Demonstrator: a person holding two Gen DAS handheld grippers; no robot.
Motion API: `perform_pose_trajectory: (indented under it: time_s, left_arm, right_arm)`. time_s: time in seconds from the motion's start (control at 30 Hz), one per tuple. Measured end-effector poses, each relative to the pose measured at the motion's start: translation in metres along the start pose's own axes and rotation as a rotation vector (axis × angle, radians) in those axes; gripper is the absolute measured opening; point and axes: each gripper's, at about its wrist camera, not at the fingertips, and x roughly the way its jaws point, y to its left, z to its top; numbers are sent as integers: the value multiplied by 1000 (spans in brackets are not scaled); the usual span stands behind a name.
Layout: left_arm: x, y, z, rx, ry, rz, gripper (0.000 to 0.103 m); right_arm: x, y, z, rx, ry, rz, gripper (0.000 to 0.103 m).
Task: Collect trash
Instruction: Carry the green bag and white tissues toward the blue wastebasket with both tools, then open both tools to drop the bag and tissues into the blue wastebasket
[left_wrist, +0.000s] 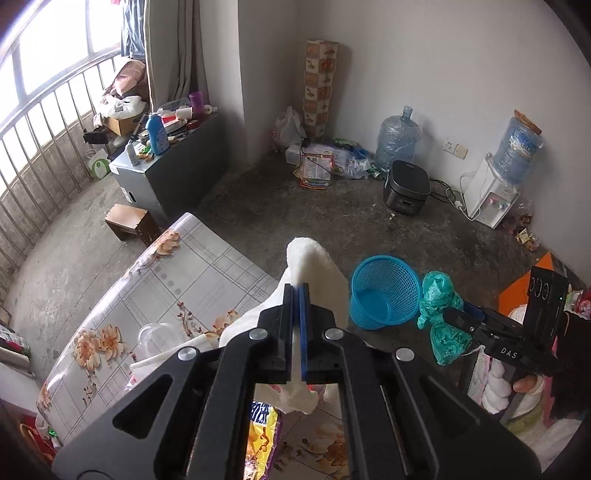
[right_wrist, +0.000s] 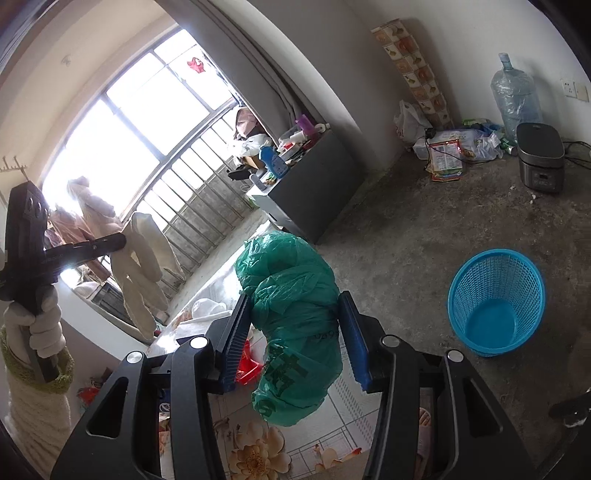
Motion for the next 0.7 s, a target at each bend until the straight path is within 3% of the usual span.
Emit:
perform_pose_trajectory:
  time_s: [0.27,0.53,0.67,0.7]
  left_arm:
    - [121,-119,42,119,141,-138,1]
    - [284,-194,50,142,345,-199,2]
    - [348,-214,45,187,315,-195,3]
    - [363,-217,44,184,320,-210,7]
  right_arm:
    - [-24,-74,2,165,-88,-122,47]
    - [20,-158,7,323,-74,-234,47]
    - [55,-209,9,398,-37,-315,47]
    - [65,-222,10,413,-27,-333,48]
